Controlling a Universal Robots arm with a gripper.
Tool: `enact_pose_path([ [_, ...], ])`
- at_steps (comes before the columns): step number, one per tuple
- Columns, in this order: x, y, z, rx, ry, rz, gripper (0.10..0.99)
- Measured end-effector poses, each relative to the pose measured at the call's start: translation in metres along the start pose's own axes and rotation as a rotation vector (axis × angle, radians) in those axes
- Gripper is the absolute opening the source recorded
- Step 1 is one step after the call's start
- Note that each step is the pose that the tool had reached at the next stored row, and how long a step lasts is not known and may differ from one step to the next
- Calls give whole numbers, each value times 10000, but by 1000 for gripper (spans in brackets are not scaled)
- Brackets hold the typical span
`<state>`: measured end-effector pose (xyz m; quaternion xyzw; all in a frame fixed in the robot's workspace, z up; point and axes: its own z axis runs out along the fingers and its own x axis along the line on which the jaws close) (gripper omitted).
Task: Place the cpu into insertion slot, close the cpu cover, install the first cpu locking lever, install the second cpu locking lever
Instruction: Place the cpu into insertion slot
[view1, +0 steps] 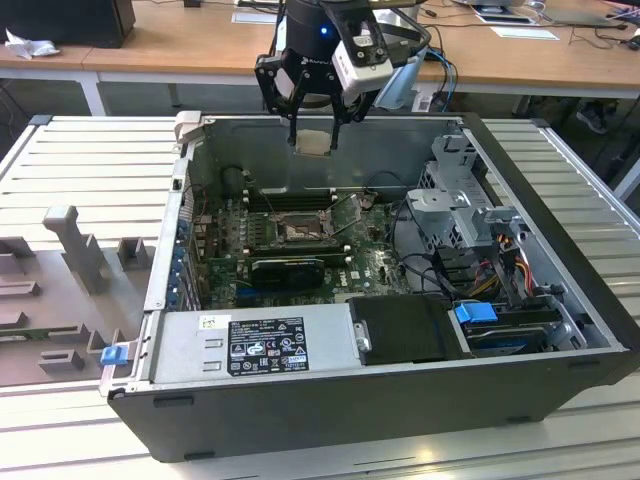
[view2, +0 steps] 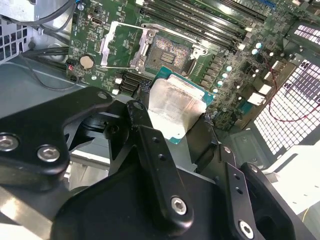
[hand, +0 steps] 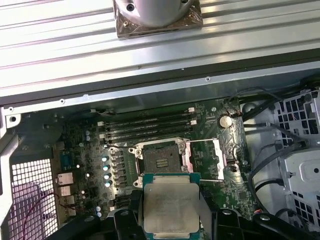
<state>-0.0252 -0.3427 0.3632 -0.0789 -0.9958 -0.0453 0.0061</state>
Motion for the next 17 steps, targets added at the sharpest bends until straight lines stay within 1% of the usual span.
enact_pose_path([
  [17,0,0,0,-6,-28,305,541],
])
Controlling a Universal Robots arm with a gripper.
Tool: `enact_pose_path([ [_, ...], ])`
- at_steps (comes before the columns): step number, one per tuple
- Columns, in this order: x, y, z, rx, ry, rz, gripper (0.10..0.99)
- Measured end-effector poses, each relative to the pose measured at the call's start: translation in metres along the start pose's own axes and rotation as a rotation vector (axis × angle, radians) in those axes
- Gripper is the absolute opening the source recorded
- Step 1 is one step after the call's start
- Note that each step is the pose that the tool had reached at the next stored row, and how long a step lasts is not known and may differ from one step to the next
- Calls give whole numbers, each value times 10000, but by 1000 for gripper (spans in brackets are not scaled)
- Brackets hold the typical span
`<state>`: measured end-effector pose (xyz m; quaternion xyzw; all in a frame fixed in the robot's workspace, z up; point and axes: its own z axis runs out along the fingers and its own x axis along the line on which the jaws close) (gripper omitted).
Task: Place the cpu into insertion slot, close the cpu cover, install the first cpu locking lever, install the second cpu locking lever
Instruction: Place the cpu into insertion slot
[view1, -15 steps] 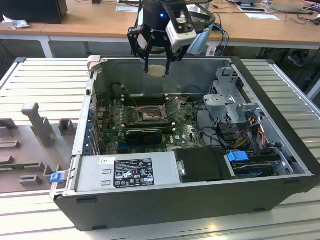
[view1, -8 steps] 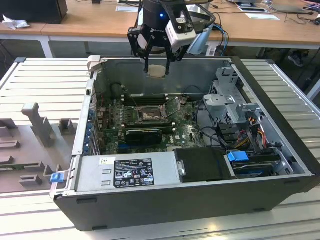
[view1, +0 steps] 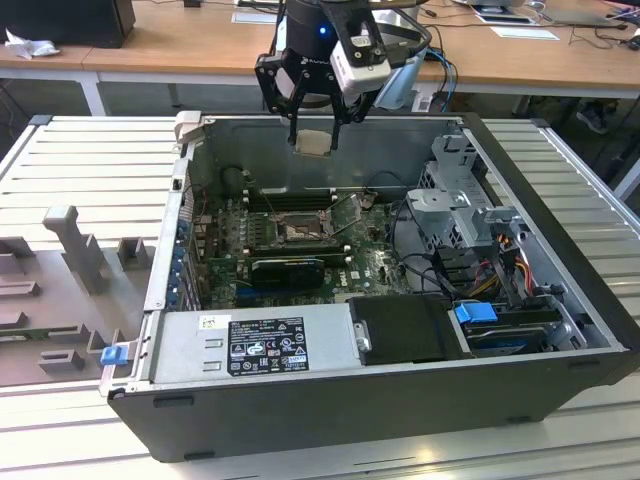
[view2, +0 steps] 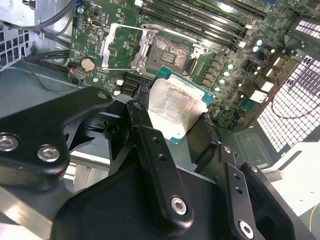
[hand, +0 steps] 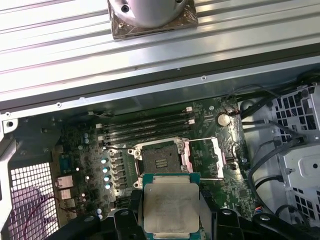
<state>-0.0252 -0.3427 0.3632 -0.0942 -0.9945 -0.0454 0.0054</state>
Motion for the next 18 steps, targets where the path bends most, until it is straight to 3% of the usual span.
enact_pose_path([
  [18,0,0,0,-6,-30,341,541],
])
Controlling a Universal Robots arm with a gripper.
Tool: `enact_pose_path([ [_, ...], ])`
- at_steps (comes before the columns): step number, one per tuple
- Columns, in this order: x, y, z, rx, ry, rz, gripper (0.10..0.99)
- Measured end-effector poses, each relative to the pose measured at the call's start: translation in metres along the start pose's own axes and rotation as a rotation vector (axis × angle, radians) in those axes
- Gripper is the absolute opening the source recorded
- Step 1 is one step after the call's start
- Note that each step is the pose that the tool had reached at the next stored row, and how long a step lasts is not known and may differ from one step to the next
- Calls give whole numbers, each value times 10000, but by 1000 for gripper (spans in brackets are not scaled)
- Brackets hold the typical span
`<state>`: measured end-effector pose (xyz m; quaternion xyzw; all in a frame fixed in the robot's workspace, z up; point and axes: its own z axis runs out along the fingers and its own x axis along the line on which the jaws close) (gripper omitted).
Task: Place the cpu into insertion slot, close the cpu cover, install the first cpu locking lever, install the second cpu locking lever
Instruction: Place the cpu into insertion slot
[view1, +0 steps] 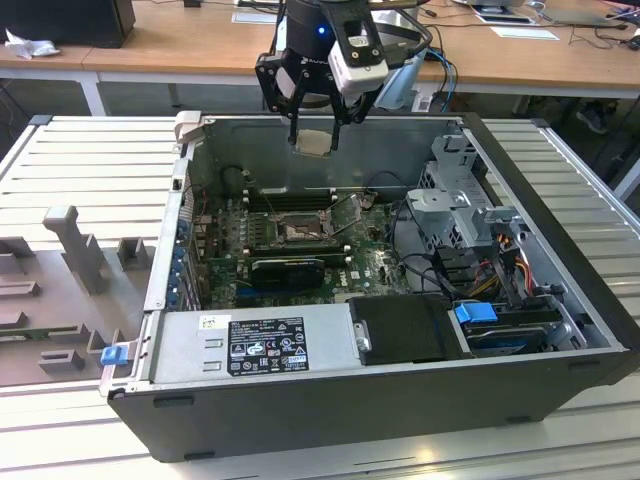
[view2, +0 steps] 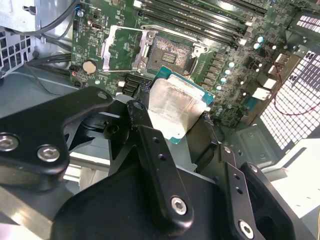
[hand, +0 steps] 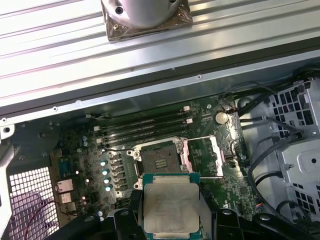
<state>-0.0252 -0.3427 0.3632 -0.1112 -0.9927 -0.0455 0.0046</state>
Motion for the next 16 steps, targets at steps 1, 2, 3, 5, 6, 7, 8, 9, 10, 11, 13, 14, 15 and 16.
enact_pose_path([
  [1,0,0,0,-1,-2,20,541],
  [2,0,0,0,-1,-4,50,541],
  [3,0,0,0,-2,-7,77,541],
  [5,0,0,0,-2,-10,108,541],
  [6,0,0,0,-3,-11,120,541],
  [7,0,0,0,-3,-13,131,541],
  [8,0,0,0,-3,-13,146,541],
  [9,0,0,0,-3,-15,166,541],
  [10,0,0,0,-4,-17,188,541],
  [11,0,0,0,-4,-19,210,541],
  [13,0,0,0,-5,-23,254,541],
  [14,0,0,0,-6,-25,269,541],
  [15,0,0,0,-6,-26,281,541],
  [16,0,0,0,-6,-27,300,541],
])
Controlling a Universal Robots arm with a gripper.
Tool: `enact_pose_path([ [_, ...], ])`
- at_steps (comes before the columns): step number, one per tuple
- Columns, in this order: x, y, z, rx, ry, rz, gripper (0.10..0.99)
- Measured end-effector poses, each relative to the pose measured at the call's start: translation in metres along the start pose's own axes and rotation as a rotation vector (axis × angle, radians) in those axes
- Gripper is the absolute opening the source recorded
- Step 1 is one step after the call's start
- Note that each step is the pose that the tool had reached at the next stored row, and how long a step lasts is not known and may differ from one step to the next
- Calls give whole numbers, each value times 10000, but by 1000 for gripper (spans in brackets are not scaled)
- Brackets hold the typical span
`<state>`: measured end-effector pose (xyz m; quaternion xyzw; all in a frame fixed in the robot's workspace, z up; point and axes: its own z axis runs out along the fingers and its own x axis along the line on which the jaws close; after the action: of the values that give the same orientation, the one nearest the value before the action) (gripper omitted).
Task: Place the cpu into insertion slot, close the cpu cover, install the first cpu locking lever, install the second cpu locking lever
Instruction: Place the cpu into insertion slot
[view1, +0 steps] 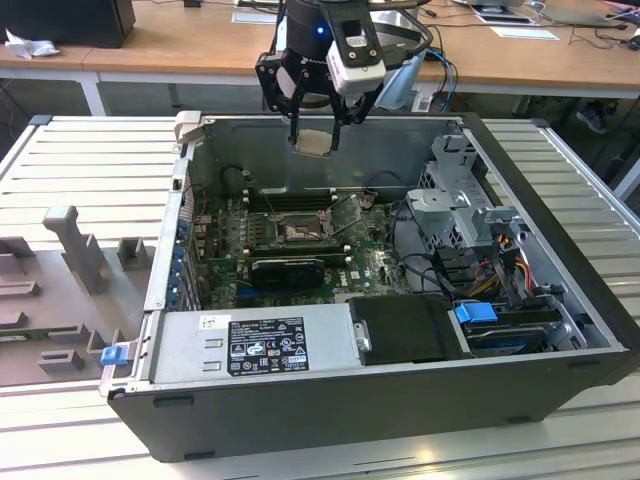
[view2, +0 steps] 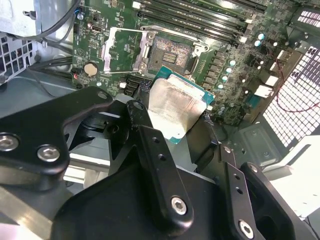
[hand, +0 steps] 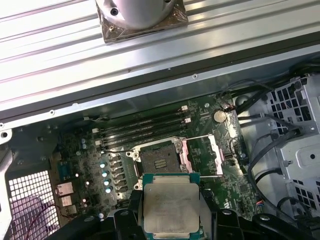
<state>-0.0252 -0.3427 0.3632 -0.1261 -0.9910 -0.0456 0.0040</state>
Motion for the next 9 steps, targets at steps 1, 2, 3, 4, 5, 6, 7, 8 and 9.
enact_pose_path([
  [1,0,0,0,-1,-2,16,541],
  [2,0,0,0,-1,-3,27,541],
  [3,0,0,0,-1,-4,45,541],
  [4,0,0,0,-2,-6,70,541],
  [5,0,0,0,-2,-8,91,541],
  [6,0,0,0,-3,-11,122,541],
  [7,0,0,0,-3,-13,138,541],
  [8,0,0,0,-3,-13,150,541],
  [9,0,0,0,-4,-17,187,541],
])
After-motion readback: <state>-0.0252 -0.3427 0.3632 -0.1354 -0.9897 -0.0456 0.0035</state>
